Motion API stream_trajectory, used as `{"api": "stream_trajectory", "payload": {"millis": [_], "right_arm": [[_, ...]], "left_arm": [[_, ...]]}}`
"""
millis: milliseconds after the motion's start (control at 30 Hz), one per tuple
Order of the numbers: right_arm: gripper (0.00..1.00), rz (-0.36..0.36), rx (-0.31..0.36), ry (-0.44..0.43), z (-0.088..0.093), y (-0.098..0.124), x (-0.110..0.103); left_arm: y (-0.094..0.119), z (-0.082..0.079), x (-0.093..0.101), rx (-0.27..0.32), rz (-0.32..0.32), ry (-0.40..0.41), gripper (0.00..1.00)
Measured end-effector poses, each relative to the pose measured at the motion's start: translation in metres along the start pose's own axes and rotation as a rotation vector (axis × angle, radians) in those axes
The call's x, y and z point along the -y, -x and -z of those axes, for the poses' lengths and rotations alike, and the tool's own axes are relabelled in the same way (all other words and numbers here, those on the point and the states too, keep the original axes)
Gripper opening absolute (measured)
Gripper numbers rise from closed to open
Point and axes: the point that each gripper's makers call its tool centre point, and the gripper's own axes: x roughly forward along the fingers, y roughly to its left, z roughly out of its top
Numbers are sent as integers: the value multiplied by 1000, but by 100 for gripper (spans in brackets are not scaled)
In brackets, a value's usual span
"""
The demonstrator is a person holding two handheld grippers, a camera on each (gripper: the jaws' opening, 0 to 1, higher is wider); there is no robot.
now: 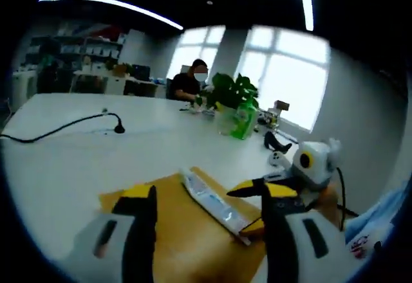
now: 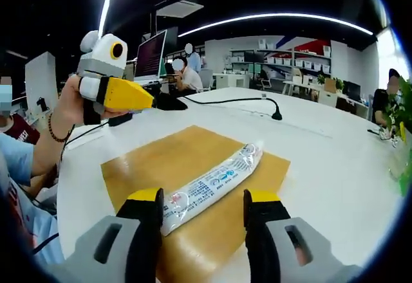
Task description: Pick up the toothpaste unscrew the cap squeeze it onto the small board screw the cap back on and return it to the table
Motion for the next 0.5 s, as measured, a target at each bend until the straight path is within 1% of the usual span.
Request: {"api": "stream_trajectory", "payload": {"millis": [67, 133, 200, 400, 500], "right_arm": [[50, -5, 0, -3, 1, -1, 0], [49, -8, -1, -6, 1, -2, 0], [49, -13, -1, -7, 2, -2, -1], [48, -21, -2, 3, 1, -3, -2], [48, -25, 1, 2, 1, -4, -2]], "left_arm": [[-5, 2, 1, -7, 31, 33, 69], [-9, 1, 1, 4, 55, 69, 68], [-13, 4, 2, -16, 80, 92, 66], [-28, 7, 2, -54, 98, 128, 68], [-35, 13, 4, -91, 112, 164, 69]]}}
